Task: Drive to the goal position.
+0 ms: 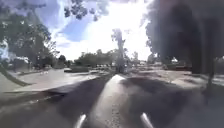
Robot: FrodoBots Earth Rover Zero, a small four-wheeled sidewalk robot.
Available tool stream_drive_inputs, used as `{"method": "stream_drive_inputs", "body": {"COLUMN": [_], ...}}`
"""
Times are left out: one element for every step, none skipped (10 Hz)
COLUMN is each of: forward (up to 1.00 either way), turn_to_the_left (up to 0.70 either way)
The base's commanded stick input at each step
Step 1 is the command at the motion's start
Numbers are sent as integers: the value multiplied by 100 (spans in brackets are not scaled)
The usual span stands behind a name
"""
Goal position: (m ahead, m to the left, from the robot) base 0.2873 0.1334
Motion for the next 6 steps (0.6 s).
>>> {"method": "stream_drive_inputs", "body": {"forward": [100, 100, 100, 100, 100, 100], "turn_to_the_left": [0, 0, 0, 0, 0, 0]}}
